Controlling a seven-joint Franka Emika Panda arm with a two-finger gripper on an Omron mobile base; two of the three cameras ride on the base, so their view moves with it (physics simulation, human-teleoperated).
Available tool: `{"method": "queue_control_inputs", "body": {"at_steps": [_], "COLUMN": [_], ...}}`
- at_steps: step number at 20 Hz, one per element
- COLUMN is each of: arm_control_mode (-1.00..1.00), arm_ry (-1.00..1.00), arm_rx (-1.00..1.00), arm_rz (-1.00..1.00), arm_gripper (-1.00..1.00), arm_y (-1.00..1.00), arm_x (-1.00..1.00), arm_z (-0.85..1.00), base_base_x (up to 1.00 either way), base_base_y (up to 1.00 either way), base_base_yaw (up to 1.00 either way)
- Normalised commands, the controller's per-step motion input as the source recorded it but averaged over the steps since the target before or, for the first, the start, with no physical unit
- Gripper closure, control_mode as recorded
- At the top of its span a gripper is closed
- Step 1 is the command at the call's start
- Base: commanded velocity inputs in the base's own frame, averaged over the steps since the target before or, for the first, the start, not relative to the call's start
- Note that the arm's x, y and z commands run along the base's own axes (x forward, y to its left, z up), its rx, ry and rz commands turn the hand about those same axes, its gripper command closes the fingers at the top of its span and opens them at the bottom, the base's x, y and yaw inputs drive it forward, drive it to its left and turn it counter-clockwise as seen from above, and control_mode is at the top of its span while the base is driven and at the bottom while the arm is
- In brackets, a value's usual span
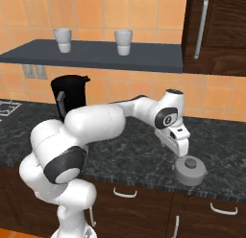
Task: Close the lid blender by securely placing the lid on top.
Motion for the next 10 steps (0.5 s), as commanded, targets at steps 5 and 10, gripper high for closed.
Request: {"method": "queue_control_inputs", "body": {"at_steps": [5,10], "arm_control_mode": [-1.0,-1.0], "arm_ry": [0.02,0.01], "arm_rx": [0.03,0.03], "arm_rz": [0.0,0.02], "arm_gripper": [-1.0,-1.0], "arm_y": [-0.79,-0.62], "arm_x": [0.17,0.08], "arm_z": [-0.35,-0.44], "base_base_x": [0.0,0.0], "base_base_y": [0.0,0.0], "base_base_yaw": [0.0,0.0]}}
